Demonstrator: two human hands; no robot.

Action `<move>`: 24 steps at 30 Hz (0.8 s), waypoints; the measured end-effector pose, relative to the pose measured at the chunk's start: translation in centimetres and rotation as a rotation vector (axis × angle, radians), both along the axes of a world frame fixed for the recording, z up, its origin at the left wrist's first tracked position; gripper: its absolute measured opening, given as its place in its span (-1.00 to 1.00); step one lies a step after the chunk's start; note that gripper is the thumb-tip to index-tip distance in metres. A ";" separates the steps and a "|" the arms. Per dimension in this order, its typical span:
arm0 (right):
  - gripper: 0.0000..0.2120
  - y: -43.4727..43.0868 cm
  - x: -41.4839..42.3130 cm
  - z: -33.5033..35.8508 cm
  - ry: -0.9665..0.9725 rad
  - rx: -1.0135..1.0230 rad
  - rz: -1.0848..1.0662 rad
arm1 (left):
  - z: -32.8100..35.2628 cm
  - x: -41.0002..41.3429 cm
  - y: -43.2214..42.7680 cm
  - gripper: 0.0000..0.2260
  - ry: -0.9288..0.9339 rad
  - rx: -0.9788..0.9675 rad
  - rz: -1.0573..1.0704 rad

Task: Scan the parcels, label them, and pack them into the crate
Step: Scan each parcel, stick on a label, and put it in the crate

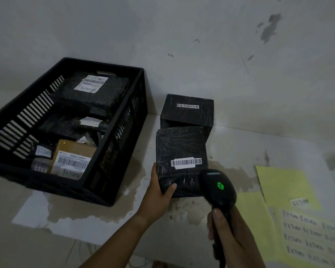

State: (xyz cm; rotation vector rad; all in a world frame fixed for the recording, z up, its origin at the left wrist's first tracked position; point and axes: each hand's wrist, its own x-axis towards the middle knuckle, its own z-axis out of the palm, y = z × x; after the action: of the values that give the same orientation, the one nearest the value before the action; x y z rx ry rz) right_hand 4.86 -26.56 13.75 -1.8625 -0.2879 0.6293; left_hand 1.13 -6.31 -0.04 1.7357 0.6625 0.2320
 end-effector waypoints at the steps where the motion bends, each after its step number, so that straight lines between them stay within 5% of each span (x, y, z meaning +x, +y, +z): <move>1: -0.68 -0.1 1.2 -1.2 0.025 -0.023 -0.038 | 0.2 0.0 0.4 -0.28 0.005 -0.002 -0.004; 7: -0.76 -1.5 10.1 -9.1 0.026 -0.213 -0.089 | 0.5 0.4 3.0 -0.55 0.090 -0.028 -0.068; 17: -0.50 1.6 15.4 -16.9 -0.121 -0.332 0.082 | 0.5 -0.1 2.9 -0.41 0.145 -0.115 -0.072; 24: -0.30 1.9 16.1 -21.4 -0.173 -0.609 0.177 | 0.1 0.4 3.3 -0.37 0.148 -0.172 -0.062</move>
State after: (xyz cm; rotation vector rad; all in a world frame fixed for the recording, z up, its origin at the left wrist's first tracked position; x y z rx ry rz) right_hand 20.93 -24.63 -7.63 -2.5036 -0.4093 0.7303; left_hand 1.49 -3.04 0.09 1.6148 0.7132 0.0024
